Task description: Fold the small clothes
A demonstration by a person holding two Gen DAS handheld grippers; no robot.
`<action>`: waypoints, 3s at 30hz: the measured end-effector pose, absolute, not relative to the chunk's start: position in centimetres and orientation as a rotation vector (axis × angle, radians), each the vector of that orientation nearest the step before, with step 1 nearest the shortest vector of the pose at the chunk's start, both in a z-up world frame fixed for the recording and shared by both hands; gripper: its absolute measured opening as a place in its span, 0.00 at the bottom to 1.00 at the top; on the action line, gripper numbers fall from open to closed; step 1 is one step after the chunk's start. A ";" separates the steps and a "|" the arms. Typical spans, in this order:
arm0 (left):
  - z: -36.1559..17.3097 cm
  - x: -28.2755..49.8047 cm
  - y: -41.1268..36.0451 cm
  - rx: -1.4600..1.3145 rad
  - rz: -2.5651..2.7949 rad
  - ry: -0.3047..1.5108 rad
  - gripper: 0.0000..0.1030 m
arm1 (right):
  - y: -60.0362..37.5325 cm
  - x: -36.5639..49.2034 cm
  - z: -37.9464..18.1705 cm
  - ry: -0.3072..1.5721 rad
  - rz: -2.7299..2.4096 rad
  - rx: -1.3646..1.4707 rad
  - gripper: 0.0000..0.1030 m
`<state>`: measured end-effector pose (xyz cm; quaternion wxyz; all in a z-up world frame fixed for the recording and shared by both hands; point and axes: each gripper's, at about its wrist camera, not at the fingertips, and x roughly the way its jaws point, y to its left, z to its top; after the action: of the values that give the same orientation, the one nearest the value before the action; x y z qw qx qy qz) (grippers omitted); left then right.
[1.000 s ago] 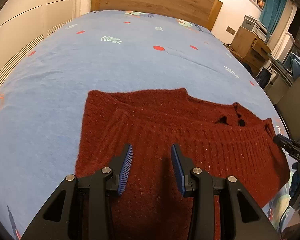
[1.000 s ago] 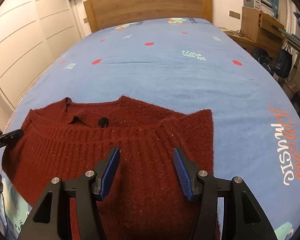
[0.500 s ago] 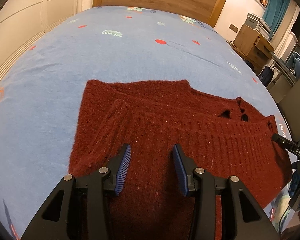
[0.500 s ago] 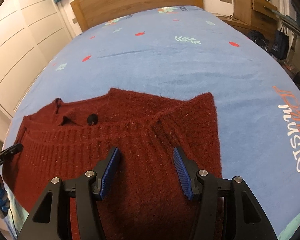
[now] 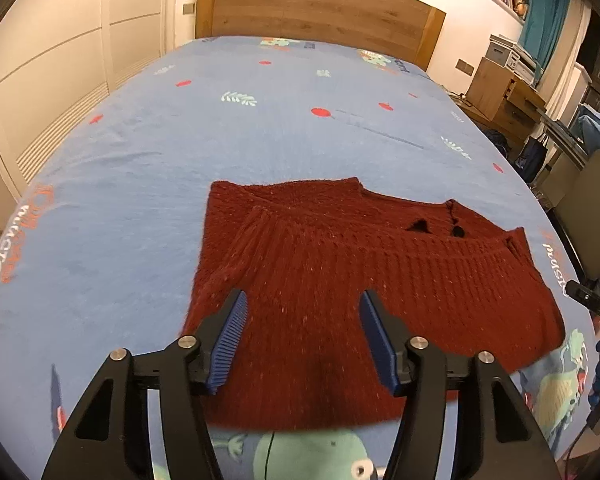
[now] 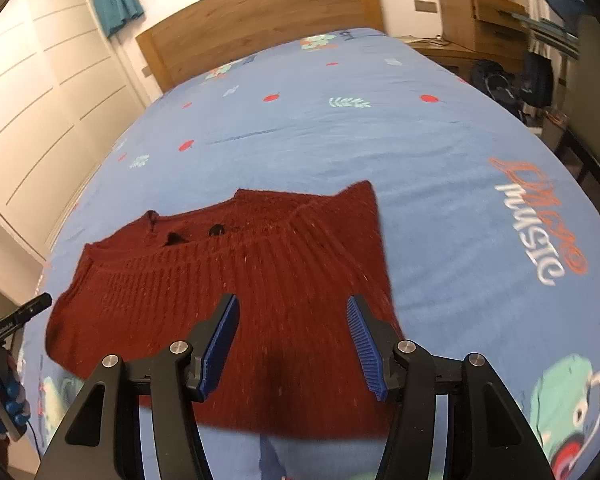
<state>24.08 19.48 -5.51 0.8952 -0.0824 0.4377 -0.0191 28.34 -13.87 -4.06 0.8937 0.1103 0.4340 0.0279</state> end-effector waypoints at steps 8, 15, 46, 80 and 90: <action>-3.5 20.3 18.8 -0.139 -0.007 0.883 0.63 | -15.3 23.4 -2.4 0.876 0.029 0.329 0.60; -2.3 17.2 18.6 -0.114 0.027 0.853 0.70 | -15.4 19.9 -1.3 0.860 0.013 0.357 0.62; -1.0 9.1 18.8 -0.074 0.065 0.791 0.83 | -13.6 12.5 -1.6 0.849 -0.038 0.482 0.78; -9.5 14.2 18.9 -0.084 0.065 0.971 0.84 | -14.9 17.9 -11.3 0.964 -0.074 0.671 0.79; -11.0 15.3 19.1 -0.088 0.062 1.008 0.84 | -15.9 19.4 -12.9 0.951 -0.074 0.734 0.79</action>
<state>15.27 19.09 -11.00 0.8743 -0.0423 0.4827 0.0295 19.43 -15.91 -12.90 0.8244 0.3451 0.4473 -0.0347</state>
